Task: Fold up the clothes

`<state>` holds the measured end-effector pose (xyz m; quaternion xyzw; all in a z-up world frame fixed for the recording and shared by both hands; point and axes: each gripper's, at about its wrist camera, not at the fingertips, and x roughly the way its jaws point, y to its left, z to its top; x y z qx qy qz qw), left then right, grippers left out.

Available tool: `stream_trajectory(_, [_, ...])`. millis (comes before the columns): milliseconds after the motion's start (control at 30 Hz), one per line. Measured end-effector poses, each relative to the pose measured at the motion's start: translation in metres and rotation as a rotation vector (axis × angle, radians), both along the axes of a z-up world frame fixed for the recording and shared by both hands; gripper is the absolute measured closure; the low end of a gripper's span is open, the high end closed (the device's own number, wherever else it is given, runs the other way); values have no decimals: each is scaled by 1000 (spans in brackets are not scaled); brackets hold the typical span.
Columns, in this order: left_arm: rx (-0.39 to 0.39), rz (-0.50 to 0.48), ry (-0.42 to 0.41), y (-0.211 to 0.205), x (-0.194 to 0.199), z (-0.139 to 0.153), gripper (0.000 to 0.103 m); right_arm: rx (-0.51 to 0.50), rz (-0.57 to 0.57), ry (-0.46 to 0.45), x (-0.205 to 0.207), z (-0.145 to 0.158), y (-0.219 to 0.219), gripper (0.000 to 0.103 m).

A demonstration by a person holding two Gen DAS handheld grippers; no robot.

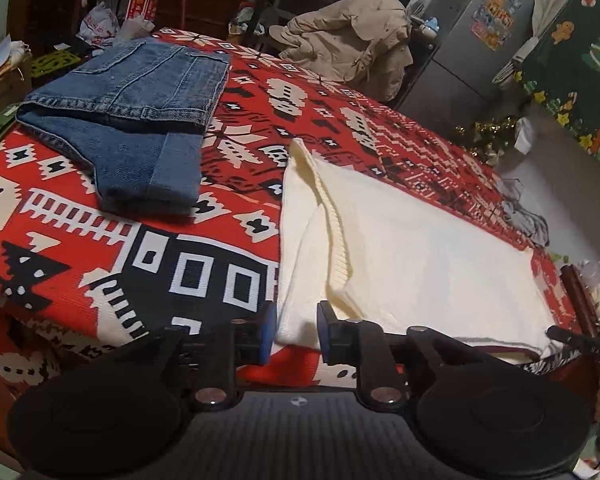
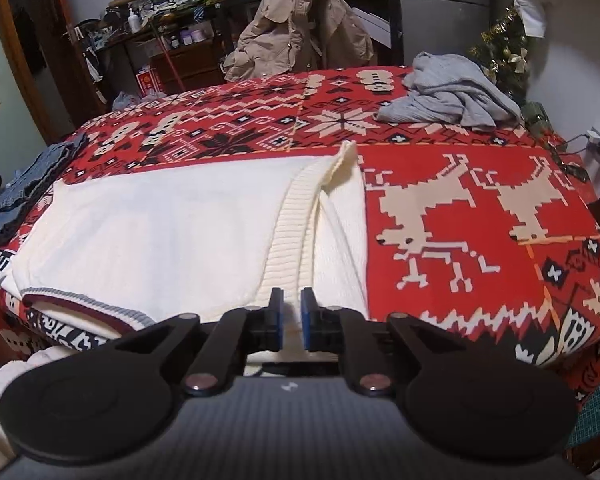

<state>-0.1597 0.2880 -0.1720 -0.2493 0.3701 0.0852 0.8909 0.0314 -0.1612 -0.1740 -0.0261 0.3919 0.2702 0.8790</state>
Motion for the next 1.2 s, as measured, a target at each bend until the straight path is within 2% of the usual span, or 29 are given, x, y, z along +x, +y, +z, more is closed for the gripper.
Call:
stream_trajectory(167, [18,-2,10,-5,0,-7,79,0,23,-8,-2,2,6,90])
stream_trajectory(233, [26,-5,10,-6,2,-7,82,0,23,-8,-2,2,7,90])
stream_trajectory(300, [62,1,30,-10,6,-7,95,2,23,-9,-1,2,7,90])
stream_trajectory(433, [115,3,40,-16,9,1,97,10,21,-15,0,4,8,90])
stream_trajectory(533, [216,-33,-17,-34,9,23,98,21,19,-26,1,8,8,90])
stream_trajectory(700, [307,-170,-173,-78,18,72,98,49,35,-48,2,19,13,90])
stream_trajectory(767, [306,-260,-219,-102,29,83,98,62,46,-57,1,23,16,90])
stream_trajectory(933, [304,-501,-257,-169,67,78,98,96,77,-78,-5,35,23,90])
stream_trajectory(1067, [246,-649,-173,-206,99,39,98,122,93,-70,-10,36,28,90])
stream_trajectory(1167, [184,-645,-61,-209,119,8,98,133,102,-49,-13,31,32,90])
stream_trajectory(1200, [164,-640,-70,-207,116,9,97,135,109,-42,-14,30,34,90])
